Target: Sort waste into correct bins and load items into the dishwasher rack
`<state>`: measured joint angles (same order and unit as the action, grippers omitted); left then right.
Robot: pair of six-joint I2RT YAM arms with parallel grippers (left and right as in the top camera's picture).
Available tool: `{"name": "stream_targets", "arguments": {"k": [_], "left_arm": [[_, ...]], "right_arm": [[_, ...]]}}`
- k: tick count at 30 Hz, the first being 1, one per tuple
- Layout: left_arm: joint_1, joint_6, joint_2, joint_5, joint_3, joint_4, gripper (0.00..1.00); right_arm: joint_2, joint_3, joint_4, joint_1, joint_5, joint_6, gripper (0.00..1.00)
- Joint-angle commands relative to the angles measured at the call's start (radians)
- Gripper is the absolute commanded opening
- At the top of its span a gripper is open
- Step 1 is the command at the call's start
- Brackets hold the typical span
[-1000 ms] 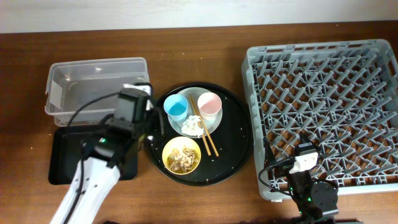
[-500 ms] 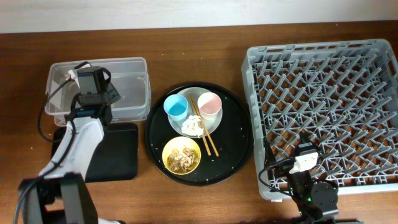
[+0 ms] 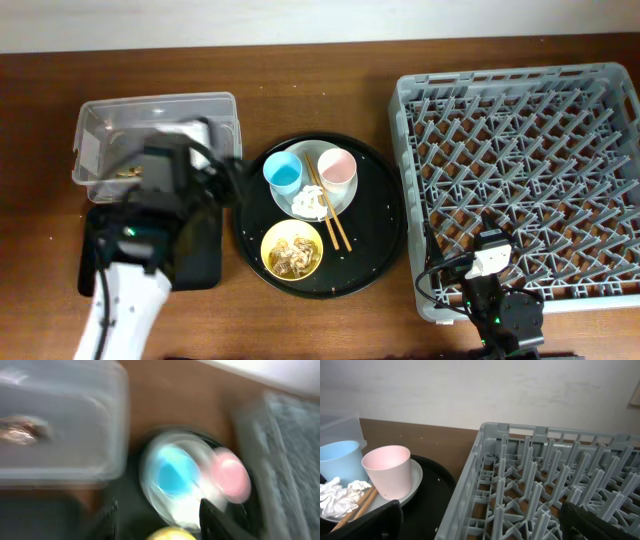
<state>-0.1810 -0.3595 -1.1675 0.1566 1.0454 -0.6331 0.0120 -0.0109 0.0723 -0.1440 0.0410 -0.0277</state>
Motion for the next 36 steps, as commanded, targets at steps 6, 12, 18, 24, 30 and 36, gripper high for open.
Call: {"name": "stream_targets", "arguments": {"k": [6,12,18,24,30,36], "left_arm": [[-0.352,0.006,-0.171,-0.128,-0.016,-0.073,0.65],[-0.382,0.005,-0.362,-0.225,-0.016,0.031,0.71],[-0.382,0.005,-0.499,-0.224,-0.016,0.1,0.72],[-0.387,0.005,-0.57,-0.221,-0.016,0.161,0.72],[-0.408,0.005,-0.584,-0.225,-0.016,0.192,0.46],[-0.408,0.005,-0.576,-0.225,-0.016,0.192,0.09]], "right_arm": [[-0.005,0.005,0.006,-0.006,-0.008,0.002,0.98],[-0.005,0.005,0.006,-0.006,-0.008,0.002,0.98],[-0.005,0.005,0.006,-0.006,-0.009,0.002,0.98],[-0.005,0.005,0.006,-0.006,-0.008,0.002,0.98],[-0.005,0.005,0.006,-0.006,-0.008,0.002,0.98],[-0.005,0.005,0.006,-0.006,-0.008,0.002,0.98]]}}
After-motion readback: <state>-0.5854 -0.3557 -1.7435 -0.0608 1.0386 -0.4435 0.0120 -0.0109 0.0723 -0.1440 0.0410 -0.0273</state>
